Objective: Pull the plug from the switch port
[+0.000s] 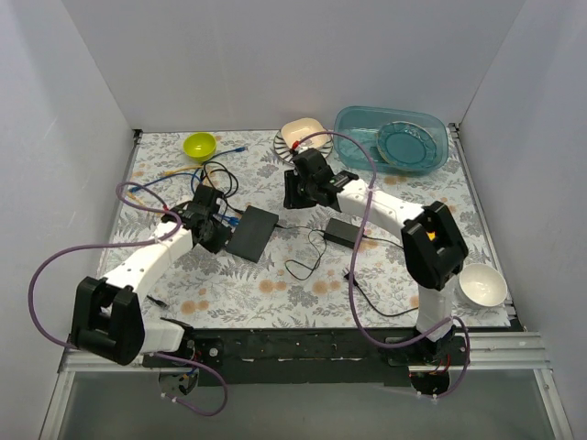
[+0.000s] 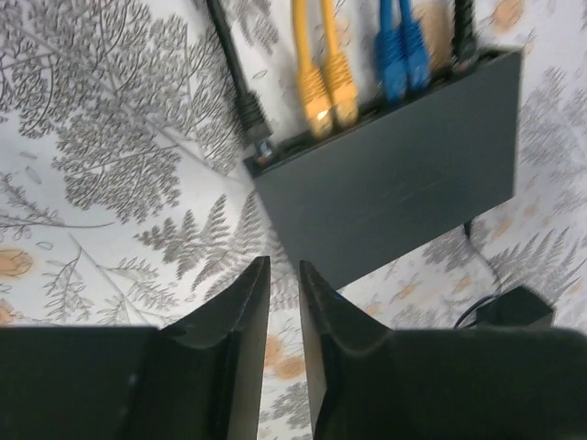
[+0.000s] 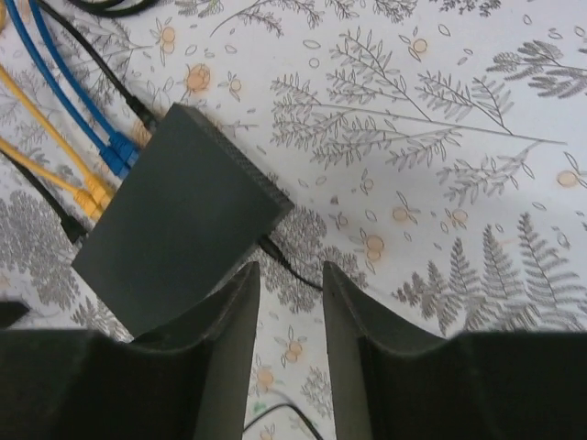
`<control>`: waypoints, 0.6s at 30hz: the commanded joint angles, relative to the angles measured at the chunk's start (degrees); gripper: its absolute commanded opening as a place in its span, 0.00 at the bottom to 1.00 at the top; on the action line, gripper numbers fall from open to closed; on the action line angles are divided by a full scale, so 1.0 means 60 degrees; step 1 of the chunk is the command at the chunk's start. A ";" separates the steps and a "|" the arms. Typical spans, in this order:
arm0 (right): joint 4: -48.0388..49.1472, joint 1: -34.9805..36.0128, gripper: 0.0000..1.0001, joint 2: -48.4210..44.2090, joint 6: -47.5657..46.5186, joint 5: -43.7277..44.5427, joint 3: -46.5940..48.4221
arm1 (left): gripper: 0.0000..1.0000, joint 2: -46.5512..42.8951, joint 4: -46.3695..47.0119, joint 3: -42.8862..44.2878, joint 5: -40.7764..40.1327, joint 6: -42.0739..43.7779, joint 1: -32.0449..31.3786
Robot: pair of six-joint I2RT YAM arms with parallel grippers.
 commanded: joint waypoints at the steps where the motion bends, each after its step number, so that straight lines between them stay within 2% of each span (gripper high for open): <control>1: 0.0176 -0.0323 0.40 0.0989 0.0602 -0.1085 0.1130 | 0.10 -0.1303 0.0242 -0.0981 0.0964 -0.0226 -0.0070; 5: 0.0339 -0.0470 0.38 0.1985 0.1012 -0.1787 0.2023 | 0.00 -0.1641 0.0141 -0.1599 0.1273 -0.0064 -0.0216; 9: 0.0367 -0.0514 0.35 0.3113 0.1277 -0.2140 0.3164 | 0.00 -0.1948 0.0183 -0.2272 0.1477 -0.0021 -0.0246; 14: 0.0705 -0.0572 0.35 0.3933 0.1497 -0.2242 0.3577 | 0.00 -0.1745 0.0315 -0.3078 0.1536 -0.0050 -0.0246; 18: 0.0749 -0.0616 0.34 0.4316 0.1600 -0.2755 0.3519 | 0.00 -0.1116 0.0578 -0.3182 0.1609 0.0009 -0.0246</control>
